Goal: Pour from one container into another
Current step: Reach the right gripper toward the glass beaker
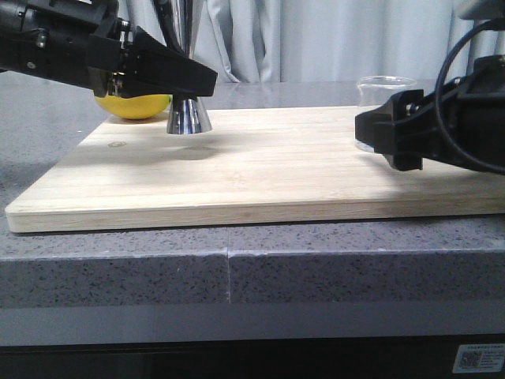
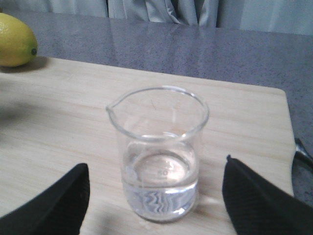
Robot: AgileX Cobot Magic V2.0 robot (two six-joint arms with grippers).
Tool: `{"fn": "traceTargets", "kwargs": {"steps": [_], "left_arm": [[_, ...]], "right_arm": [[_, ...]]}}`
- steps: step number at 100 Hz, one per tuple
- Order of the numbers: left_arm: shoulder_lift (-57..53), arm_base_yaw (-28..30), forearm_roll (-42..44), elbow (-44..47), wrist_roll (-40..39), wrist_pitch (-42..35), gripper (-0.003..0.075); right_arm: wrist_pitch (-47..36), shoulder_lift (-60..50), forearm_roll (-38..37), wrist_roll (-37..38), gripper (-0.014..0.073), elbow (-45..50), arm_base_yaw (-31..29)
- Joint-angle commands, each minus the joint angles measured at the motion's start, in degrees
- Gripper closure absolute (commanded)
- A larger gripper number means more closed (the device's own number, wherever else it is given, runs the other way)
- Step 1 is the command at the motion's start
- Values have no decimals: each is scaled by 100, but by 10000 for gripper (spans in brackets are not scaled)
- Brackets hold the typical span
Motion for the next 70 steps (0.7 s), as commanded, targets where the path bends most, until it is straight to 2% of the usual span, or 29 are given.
{"fn": "traceTargets", "kwargs": {"steps": [1,28,70], "left_arm": [[-320,-55,-387,-159,-15,394,686],[-320,-55,-387,-159,-15,415,686],[-320,-55,-387,-159,-15,439,686]], "right_arm": [[-448,-109,-36,-3,82,-223,2],[-208,-109,-88,-3,83,-461,-9],[-415,254,-88,-3,84,-465,-17]]}}
